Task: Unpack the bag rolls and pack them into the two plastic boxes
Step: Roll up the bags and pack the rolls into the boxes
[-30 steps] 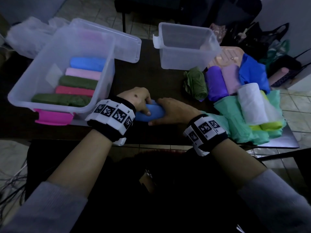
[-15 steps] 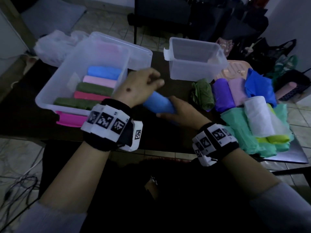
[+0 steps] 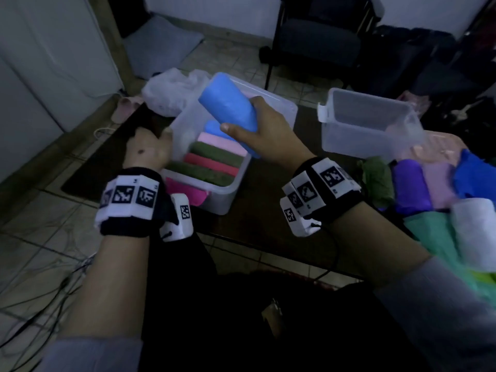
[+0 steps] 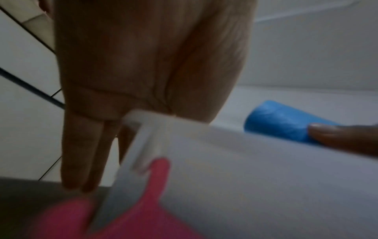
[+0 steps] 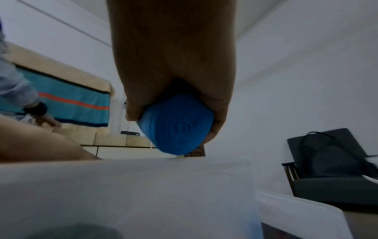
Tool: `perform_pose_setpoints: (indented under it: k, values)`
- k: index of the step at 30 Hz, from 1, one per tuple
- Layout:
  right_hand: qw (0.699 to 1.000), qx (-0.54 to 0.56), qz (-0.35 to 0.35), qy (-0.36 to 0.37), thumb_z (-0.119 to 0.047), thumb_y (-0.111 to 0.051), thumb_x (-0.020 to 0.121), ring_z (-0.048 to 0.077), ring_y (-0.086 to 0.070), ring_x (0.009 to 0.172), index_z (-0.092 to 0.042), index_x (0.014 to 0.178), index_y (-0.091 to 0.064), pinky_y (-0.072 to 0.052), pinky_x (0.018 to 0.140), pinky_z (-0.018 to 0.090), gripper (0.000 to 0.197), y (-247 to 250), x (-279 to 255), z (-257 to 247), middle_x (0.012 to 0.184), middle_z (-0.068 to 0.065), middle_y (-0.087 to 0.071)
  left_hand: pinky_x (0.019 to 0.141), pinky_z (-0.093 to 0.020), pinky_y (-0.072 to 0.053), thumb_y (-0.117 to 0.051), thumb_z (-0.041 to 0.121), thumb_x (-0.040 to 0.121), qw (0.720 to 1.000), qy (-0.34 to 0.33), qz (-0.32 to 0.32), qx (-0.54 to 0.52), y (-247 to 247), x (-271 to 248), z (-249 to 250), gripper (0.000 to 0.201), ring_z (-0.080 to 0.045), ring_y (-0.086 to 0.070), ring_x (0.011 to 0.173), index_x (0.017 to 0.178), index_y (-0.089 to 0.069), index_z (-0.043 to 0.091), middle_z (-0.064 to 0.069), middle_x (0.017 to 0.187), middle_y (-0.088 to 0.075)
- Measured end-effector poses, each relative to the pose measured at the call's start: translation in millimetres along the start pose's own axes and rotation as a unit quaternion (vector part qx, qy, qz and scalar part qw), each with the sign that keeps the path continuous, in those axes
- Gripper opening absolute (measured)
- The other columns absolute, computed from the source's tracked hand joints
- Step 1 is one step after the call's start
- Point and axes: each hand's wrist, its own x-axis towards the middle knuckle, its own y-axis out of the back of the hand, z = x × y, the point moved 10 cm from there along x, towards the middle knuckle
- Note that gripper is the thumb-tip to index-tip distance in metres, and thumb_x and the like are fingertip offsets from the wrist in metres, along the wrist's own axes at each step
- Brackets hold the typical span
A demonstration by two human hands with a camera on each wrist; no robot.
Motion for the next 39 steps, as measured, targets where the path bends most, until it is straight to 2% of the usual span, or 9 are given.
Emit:
perform_pose_setpoints:
  k: [3,9,16,20,22,26,30,35,39]
  values:
    - [0.992,-0.111,-0.054,0.034,-0.048,-0.061,0.085,0.024,-0.052,0.103,-0.005,0.124,-0.042,-0.034,0.072,0.028,0.061,-29.7,16.0,-16.8,0.118,0.012,-0.052,0.086,-0.034,-0.037,-0.035,0.044,0.097,0.999,0.026,-0.033,-0.034,-13.0,0.0,-18.4,0.059,-0.039,-0.049,0.116,0.122,-0.053,-0.007,-0.026,0.129,-0.051]
    - [0.965,-0.23,-0.125,0.025,-0.051,-0.061,0.083,0.032,-0.052,0.111,-0.004,0.129,-0.039,-0.046,0.089,0.041,0.069,-66.2,31.6,-26.7,0.125,0.015,-0.05,0.083,-0.035,-0.039,-0.036,0.03,0.1,0.997,-0.039,0.021,-0.058,-2.6,-9.1,-9.0,0.044,-0.038,-0.054,0.103,0.096,-0.061,-0.006,-0.027,0.108,-0.06]
    - [0.941,-0.223,-0.255,-0.011,-0.054,-0.056,0.086,0.028,-0.046,0.121,-0.003,0.138,-0.034,-0.034,0.086,0.027,0.076,-110.5,18.5,-16.3,0.137,0.015,-0.046,0.078,-0.029,-0.035,-0.036,0.036,0.1,0.989,-0.059,0.078,-0.107,6.8,-26.9,-26.6,0.042,-0.03,-0.055,0.1,0.099,-0.062,0.004,-0.017,0.097,-0.061]
    - [0.913,-0.223,-0.337,-0.049,-0.063,-0.037,0.09,0.028,-0.04,0.13,-0.009,0.147,-0.025,-0.03,0.105,0.03,0.079,-122.5,10.1,-17.7,0.149,0.012,-0.034,0.071,-0.022,-0.029,-0.035,0.038,0.1,0.984,-0.068,0.087,-0.141,7.3,-35.1,-37.9,0.041,-0.019,-0.048,0.086,0.099,-0.062,0.007,-0.006,0.087,-0.054]
    - [0.917,-0.247,-0.307,-0.055,-0.059,-0.027,0.095,0.032,-0.038,0.131,-0.007,0.147,-0.024,-0.029,0.105,0.034,0.073,-119.1,11.4,-19.4,0.148,0.017,-0.033,0.07,-0.022,-0.027,-0.034,0.038,0.1,0.982,-0.078,0.091,-0.146,8.0,-37.6,-38.4,0.041,-0.018,-0.047,0.085,0.1,-0.062,0.007,-0.006,0.086,-0.054]
    - [0.956,-0.187,-0.225,-0.033,-0.039,-0.035,0.1,0.038,-0.042,0.124,-0.006,0.139,-0.033,-0.034,0.104,0.044,0.051,-119.9,7.1,-34.4,0.136,0.022,-0.041,0.065,-0.018,-0.025,-0.035,0.037,0.1,0.979,-0.081,0.097,-0.16,9.0,-39.8,-40.7,0.039,-0.017,-0.047,0.083,0.097,-0.062,0.008,-0.005,0.085,-0.054]
    - [0.952,-0.185,-0.241,-0.023,-0.025,-0.03,0.103,0.03,-0.038,0.13,-0.005,0.14,-0.034,-0.026,0.103,0.029,0.043,-120.2,4.4,-39.8,0.145,0.016,-0.037,0.072,-0.022,-0.031,-0.036,0.038,0.1,0.976,-0.076,0.1,-0.178,8.7,-40.7,-43.3,0.04,-0.018,-0.049,0.084,0.098,-0.062,0.008,-0.005,0.086,-0.055]
    - [0.95,-0.149,-0.27,-0.05,-0.039,-0.03,0.102,0.027,-0.033,0.135,-0.017,0.145,-0.03,-0.022,0.107,0.026,0.049,-116.1,2.3,-35.1,0.15,0.009,-0.033,0.074,-0.025,-0.035,-0.036,0.039,0.099,0.975,-0.071,0.093,-0.188,7.6,-40.4,-42.3,0.038,-0.017,-0.051,0.083,0.102,-0.062,0.01,-0.004,0.088,-0.055]
    - [0.943,-0.18,-0.277,-0.029,-0.042,-0.035,0.1,0.027,-0.035,0.133,-0.011,0.146,-0.027,-0.025,0.106,0.029,0.056,-121.7,4.4,-35.5,0.148,0.013,-0.035,0.071,-0.025,-0.033,-0.036,0.04,0.099,0.976,-0.074,0.098,-0.178,8.0,-38.6,-40.7,0.04,-0.017,-0.051,0.078,0.099,-0.062,0.009,-0.004,0.084,-0.056]
